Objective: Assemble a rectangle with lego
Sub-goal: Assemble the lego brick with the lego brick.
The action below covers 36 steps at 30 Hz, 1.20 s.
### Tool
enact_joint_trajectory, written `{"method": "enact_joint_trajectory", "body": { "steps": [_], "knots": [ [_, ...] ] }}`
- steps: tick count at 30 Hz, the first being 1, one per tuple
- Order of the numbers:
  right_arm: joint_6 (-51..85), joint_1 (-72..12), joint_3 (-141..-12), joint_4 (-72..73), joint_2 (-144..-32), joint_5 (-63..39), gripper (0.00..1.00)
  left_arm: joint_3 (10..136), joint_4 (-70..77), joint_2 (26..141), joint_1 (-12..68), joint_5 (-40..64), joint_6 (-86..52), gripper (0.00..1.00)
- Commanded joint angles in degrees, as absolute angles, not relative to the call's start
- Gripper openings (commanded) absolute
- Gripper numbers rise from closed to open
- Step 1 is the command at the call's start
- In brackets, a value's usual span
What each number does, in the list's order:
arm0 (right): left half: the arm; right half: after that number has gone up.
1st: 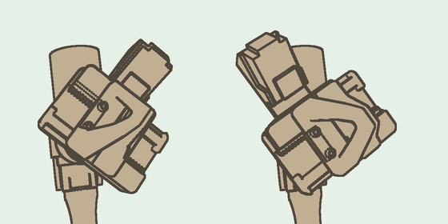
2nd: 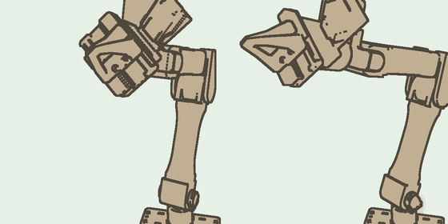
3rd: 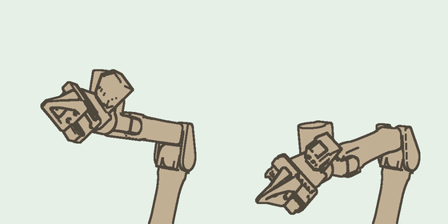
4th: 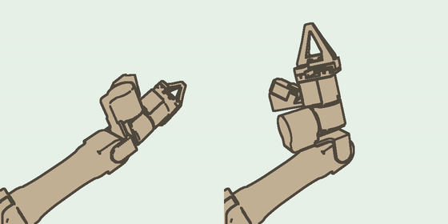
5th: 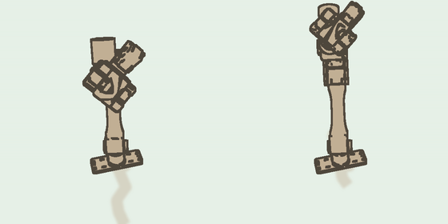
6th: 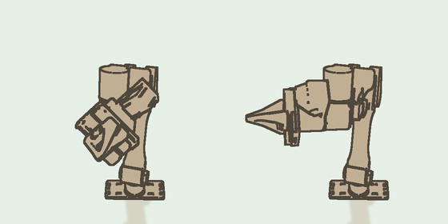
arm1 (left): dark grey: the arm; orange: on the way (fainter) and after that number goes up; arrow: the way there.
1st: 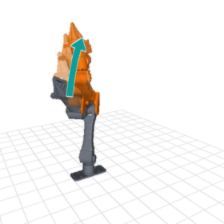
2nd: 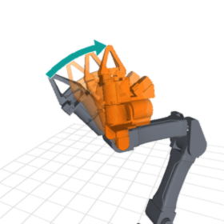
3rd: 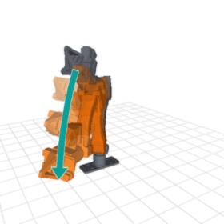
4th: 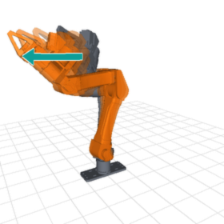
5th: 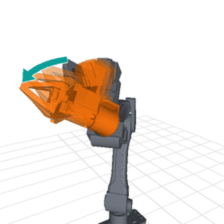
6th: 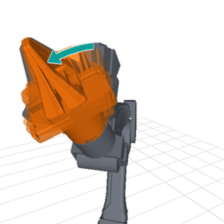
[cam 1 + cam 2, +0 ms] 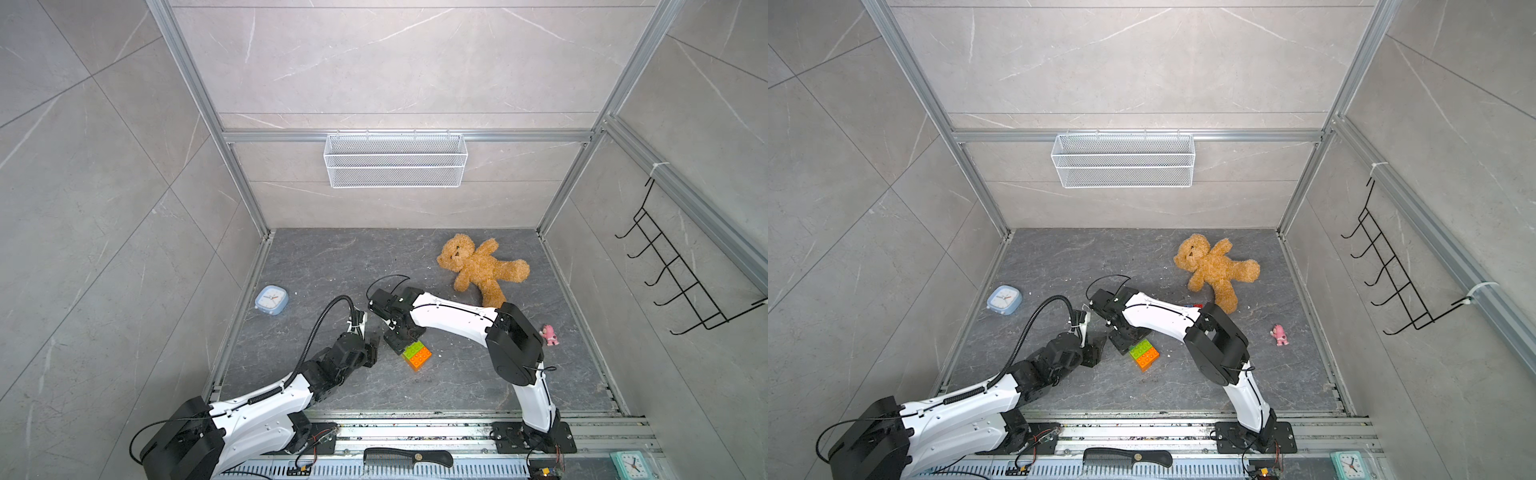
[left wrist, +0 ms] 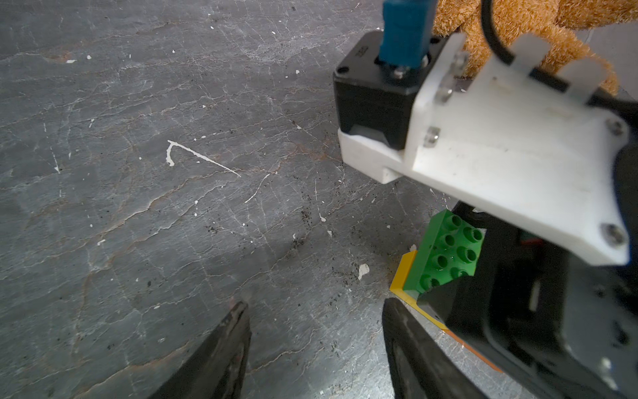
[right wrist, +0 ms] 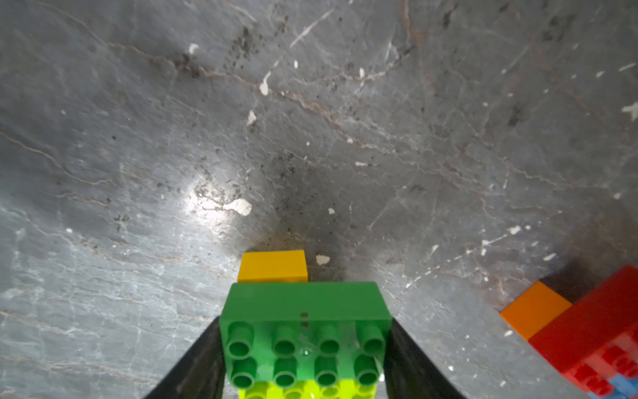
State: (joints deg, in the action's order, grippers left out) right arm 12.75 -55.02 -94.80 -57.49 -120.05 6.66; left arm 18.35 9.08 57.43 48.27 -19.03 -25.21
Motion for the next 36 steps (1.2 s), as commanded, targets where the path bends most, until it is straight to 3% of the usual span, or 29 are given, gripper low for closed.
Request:
{"method": "enact_joint_trajectory", "body": {
  "steps": [1, 20, 36],
  "knots": [
    [14.02, -55.46, -94.86, -61.03, -122.04, 6.50, 0.02, 18.19, 11.02, 57.17, 48.37, -19.49, -24.10, 0.64],
    [12.53, -53.27, -91.98, -58.56, -121.70, 6.01, 0.00, 17.68, 10.50, 56.19, 48.27, -19.86, -24.07, 0.64],
    [12.84, -53.17, -84.50, -54.27, -130.61, 6.51, 0.00, 18.06, 9.67, 55.83, 48.37, -19.86, -23.99, 0.63]
  ]
}}
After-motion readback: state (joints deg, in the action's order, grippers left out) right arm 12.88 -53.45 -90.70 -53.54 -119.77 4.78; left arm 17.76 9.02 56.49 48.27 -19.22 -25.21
